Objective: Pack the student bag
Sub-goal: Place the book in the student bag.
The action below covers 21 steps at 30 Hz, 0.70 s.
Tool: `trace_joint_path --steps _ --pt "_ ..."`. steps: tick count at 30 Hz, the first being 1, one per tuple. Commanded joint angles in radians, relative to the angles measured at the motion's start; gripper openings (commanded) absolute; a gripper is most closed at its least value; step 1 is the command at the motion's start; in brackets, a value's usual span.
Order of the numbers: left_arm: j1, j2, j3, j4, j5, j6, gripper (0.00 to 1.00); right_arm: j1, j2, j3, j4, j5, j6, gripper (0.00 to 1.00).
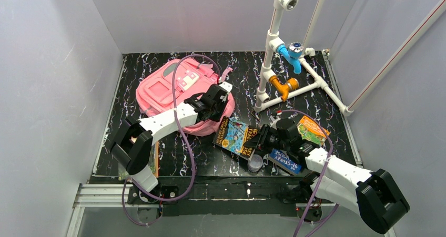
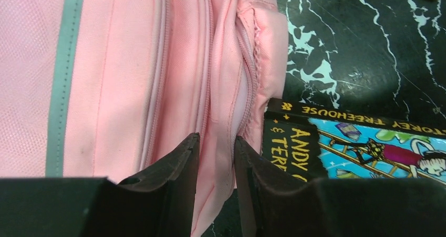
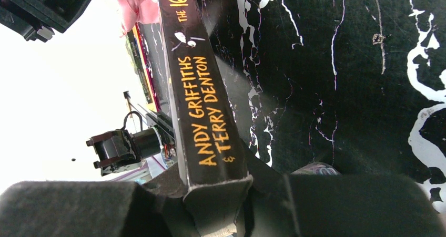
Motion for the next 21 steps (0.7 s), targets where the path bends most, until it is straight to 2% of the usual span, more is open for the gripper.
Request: trace_joint_path --steps 1,4,10,14,17,21 --pt "0.003 0.025 0.053 -0.01 -0.081 0.037 0.28 -0.006 0.005 0.044 0.044 0.015 0.009 0.01" --pt "0.003 0.034 0.071 -0.025 -0.101 0.05 0.16 -0.006 0.002 0.048 0.037 0.017 0.006 0.01" --pt "0.004 -0.012 0.071 -0.026 -0.132 0.075 0.0 -0.006 0.006 0.051 0.035 0.016 0.008 0.01" --pt "-0.014 -0.143 0.053 -0.04 -0.216 0.084 0.0 -0.006 0.0 0.074 0.025 -0.008 0.027 0.01" --pt "-0.016 -0.3 -0.007 0.024 -0.249 0.126 0.0 0.001 -0.025 0.096 0.013 -0.022 0.056 0.01" --pt "-0.016 -0.426 -0.052 0.07 -0.248 0.212 0.0 0.11 -0.037 0.161 -0.009 0.028 0.084 0.01"
